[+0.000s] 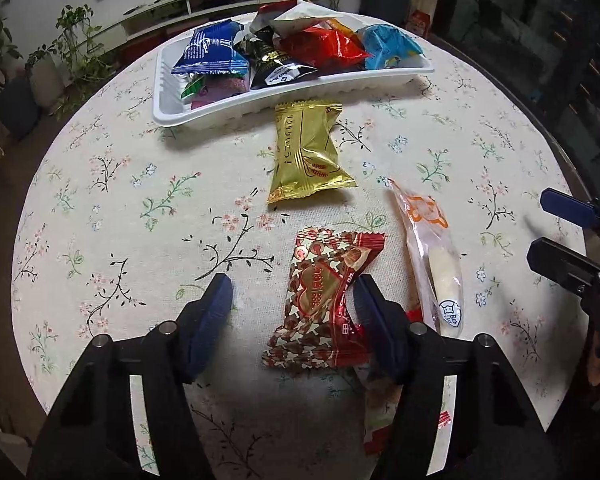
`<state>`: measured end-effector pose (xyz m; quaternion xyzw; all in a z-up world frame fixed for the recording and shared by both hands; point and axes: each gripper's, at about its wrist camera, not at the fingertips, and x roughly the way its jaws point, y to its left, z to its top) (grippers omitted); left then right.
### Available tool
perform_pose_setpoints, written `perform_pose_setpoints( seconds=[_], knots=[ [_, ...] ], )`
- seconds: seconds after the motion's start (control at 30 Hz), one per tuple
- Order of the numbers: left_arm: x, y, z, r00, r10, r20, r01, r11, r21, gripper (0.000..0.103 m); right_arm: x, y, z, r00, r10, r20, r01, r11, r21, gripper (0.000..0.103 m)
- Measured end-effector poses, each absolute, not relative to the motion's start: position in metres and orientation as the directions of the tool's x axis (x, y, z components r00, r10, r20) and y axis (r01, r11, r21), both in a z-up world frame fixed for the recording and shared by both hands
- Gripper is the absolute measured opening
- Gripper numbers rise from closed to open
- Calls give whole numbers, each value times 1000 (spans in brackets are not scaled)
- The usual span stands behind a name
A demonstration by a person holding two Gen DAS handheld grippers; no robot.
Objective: Organize snacks
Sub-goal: 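Grasp the red-white patterned candy with the left tool while the right tool grasps the clear orange-print packet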
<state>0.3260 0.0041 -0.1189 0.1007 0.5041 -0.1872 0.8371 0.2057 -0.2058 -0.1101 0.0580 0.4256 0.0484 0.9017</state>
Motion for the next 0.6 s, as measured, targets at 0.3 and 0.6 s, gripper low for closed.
perform_pose_setpoints(
  seconds=[0.3,0.6],
  knots=[
    [322,4,-114,471,-213,-856,445,895,21,53,210,-188,-107,606,179,-775,-73,983,170,76],
    [324,17,-116,426,-292,-856,449,890,-80,30,219,-175,-114,574,168,-801,-41,983,178,75]
  ],
)
